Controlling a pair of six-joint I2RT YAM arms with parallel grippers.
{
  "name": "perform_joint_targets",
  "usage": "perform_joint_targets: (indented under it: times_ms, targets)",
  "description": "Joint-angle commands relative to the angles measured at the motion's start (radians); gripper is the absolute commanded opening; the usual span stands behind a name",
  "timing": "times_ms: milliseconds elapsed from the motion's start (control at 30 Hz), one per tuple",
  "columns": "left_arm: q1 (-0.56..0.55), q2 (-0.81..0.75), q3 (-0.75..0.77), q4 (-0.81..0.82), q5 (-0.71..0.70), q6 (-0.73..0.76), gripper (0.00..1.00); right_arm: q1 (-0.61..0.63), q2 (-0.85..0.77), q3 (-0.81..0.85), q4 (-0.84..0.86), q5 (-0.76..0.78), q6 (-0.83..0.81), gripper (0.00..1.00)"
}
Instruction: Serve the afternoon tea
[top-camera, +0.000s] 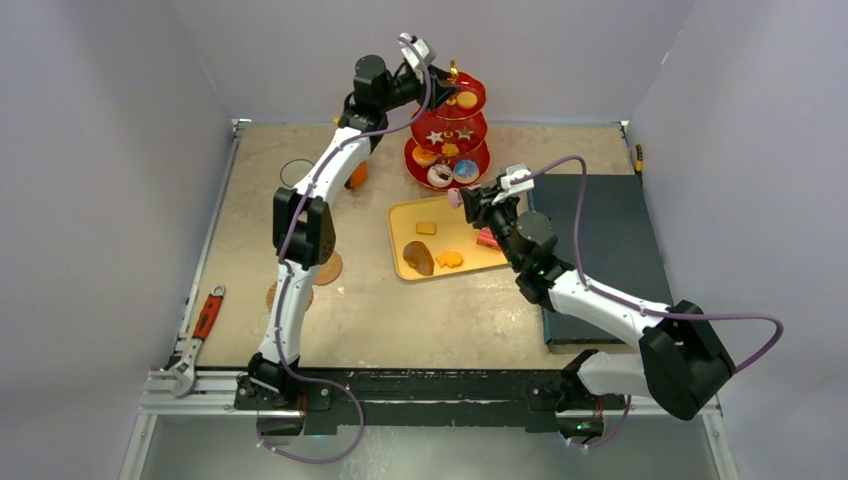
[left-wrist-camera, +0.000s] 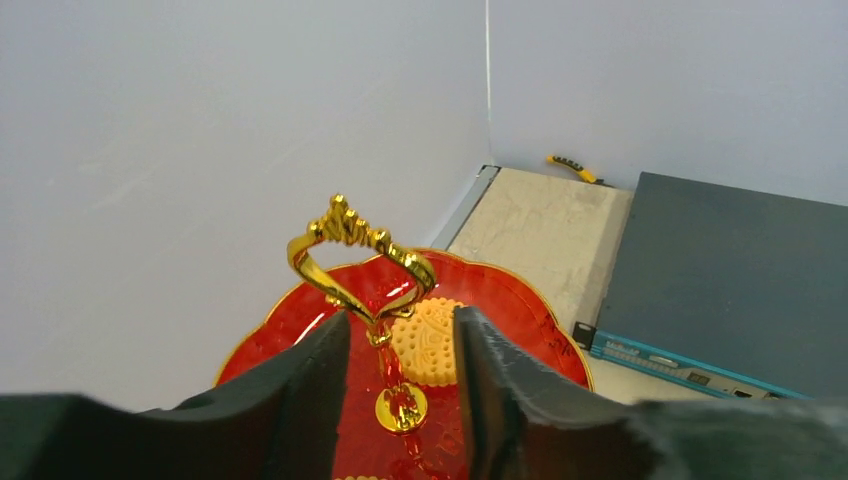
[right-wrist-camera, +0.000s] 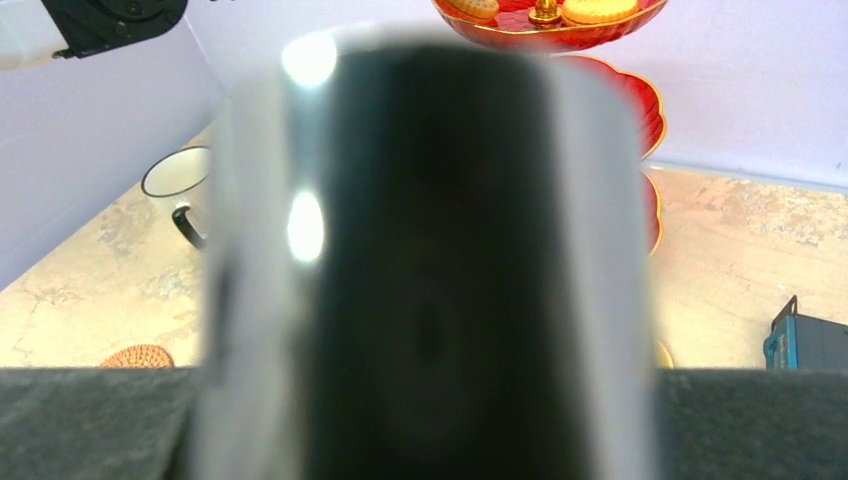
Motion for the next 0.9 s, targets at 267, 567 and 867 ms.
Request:
perform_joint_targets:
  times_ms: [267, 567, 867]
  targets:
    - [0.013, 0.071, 0.062, 0.071, 0.062, -0.061, 0.50, -0.013, -0.043, 0.004, 0.024, -0.014, 0.015, 0.35]
    - [0.002, 0.099, 0.078, 0.186, -0.059, -0.126, 0.25, -0.013, -0.054, 0.001, 0.011, 0.002, 0.020, 0.34]
    - [-0.101, -0.166, -0.259, 0.236, -0.538, 0.114, 0.00, -0.014, -0.054, -0.010, 0.027, -0.003, 0.020, 0.34]
